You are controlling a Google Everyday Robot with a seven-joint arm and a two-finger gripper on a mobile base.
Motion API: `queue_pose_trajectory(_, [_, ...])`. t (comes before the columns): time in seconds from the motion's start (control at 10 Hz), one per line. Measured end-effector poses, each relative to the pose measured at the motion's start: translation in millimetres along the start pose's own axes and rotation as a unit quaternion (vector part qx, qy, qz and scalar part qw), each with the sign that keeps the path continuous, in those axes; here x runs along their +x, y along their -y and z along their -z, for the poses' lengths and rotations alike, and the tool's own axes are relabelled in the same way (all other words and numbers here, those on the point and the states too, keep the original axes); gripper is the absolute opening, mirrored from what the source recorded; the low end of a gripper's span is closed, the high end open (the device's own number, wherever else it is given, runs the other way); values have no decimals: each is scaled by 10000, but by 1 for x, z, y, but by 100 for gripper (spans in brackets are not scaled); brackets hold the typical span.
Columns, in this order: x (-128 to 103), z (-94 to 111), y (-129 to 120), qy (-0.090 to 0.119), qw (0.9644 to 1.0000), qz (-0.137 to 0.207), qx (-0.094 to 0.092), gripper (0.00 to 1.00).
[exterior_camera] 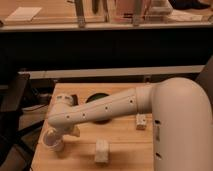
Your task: Pick up the ceramic cup
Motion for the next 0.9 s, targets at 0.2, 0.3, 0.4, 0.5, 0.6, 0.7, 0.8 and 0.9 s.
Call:
queue_pose_trajectory(0.2, [0, -1, 0, 3, 10000, 38, -4, 80])
queue_pose_trajectory(0.3, [1, -1, 0, 2, 10000, 58, -5, 80])
queue_pose_trajectory(0.4, [1, -2, 0, 2, 10000, 84, -7, 80])
queue_pose_trajectory(0.5, [1, -2, 1, 4, 10000, 98, -9, 80])
queue_pose_trajectory(0.6, [1, -3, 0, 6, 9999, 114, -13, 78])
queue_pose_trajectory(0.7, [1, -3, 0, 3, 9999, 128, -15, 75])
queue_pose_trajectory(0.8, [2, -3, 0, 2, 9999, 154, -19, 75])
queue_pose_trajectory(0.9, [2, -3, 0, 1, 9998, 177, -21, 75])
